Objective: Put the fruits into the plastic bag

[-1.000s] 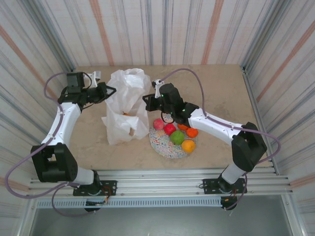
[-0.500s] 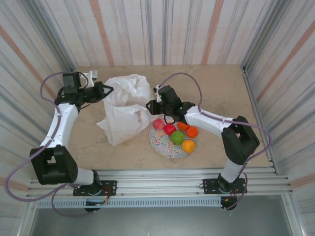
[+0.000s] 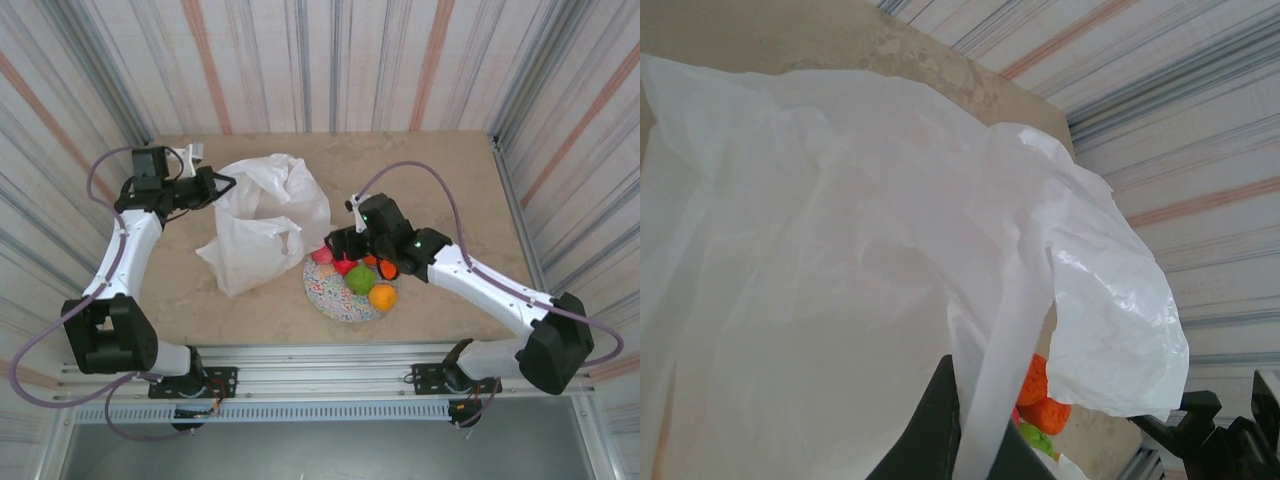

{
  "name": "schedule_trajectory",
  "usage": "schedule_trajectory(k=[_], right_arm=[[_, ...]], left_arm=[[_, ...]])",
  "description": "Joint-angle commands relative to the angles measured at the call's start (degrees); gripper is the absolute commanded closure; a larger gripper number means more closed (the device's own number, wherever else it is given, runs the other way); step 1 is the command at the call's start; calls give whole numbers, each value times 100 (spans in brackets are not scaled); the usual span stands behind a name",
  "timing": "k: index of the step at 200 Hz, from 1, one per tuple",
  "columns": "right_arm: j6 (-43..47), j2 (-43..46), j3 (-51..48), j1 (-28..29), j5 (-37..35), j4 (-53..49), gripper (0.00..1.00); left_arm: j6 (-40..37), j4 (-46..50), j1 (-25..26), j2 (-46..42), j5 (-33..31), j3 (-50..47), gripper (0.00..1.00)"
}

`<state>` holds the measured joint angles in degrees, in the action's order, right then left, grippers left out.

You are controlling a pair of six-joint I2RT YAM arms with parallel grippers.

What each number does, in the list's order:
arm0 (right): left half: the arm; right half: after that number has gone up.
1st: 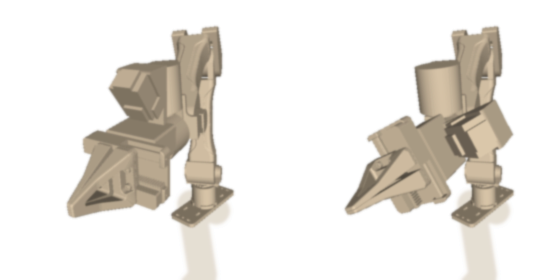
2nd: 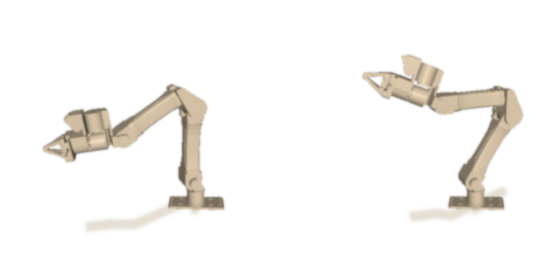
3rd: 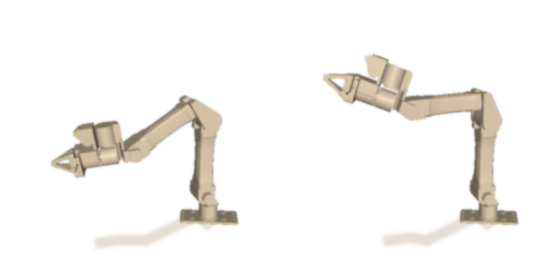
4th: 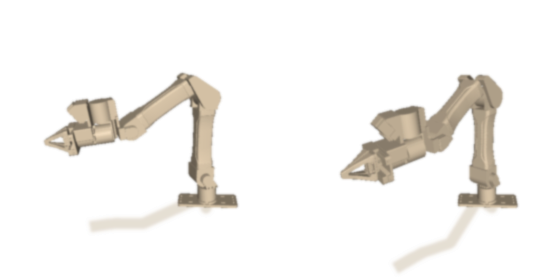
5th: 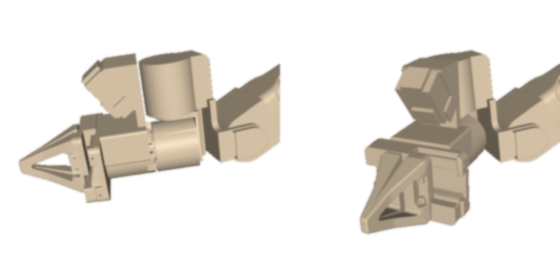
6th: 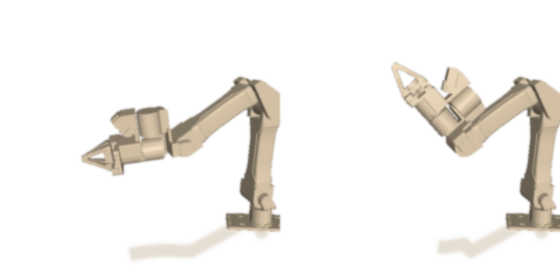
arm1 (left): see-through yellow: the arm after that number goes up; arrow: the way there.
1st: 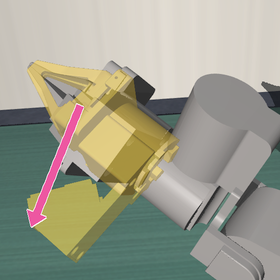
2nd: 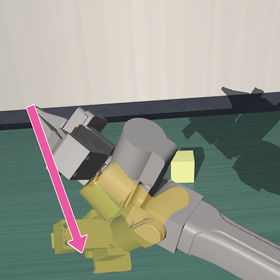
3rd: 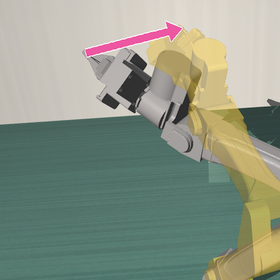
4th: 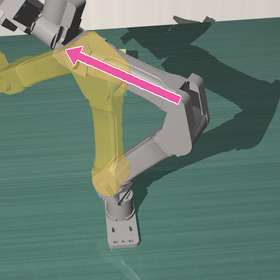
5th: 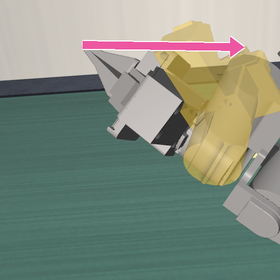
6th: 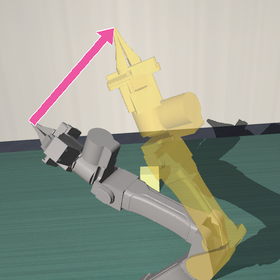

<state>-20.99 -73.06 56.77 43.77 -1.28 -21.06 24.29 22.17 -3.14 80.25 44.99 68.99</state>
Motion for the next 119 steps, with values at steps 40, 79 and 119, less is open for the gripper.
schedule_trajectory(k=[40,79,119], right_arm=[[1809,-960,175,274,35,57,11],[2490,-1767,380,274,-124,349,11],[2723,-2312,648,282,-276,529,10]], left_arm=[[-50,6,4,128,-1,157,100],[-63,15,6,84,-28,150,100],[-47,14,-7,70,8,158,100]])
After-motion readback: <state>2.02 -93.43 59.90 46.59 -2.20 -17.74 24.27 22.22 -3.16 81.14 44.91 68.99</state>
